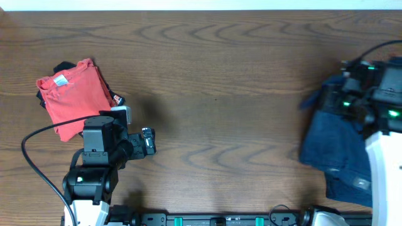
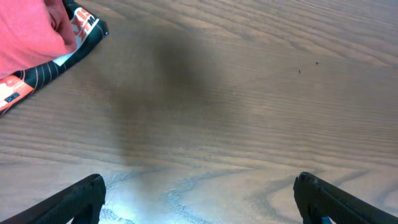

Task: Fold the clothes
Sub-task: 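Move the right gripper to the navy shorts and grasp the fabric, then drag the navy shorts leftward toward the table center with the right gripper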

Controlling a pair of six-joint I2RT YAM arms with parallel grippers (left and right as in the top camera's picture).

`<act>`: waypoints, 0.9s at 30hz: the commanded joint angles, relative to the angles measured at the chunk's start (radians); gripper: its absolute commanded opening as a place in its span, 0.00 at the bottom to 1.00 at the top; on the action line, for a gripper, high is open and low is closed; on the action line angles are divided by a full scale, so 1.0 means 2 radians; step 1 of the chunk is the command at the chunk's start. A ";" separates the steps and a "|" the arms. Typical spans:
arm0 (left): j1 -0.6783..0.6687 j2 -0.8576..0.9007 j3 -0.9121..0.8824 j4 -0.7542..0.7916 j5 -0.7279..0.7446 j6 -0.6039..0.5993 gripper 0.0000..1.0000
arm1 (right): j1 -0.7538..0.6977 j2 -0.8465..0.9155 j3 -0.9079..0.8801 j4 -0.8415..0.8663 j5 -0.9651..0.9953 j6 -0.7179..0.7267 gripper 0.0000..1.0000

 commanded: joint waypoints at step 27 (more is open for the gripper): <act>0.001 0.028 0.013 0.096 0.041 -0.105 0.98 | 0.062 0.072 -0.023 -0.026 0.298 0.138 0.99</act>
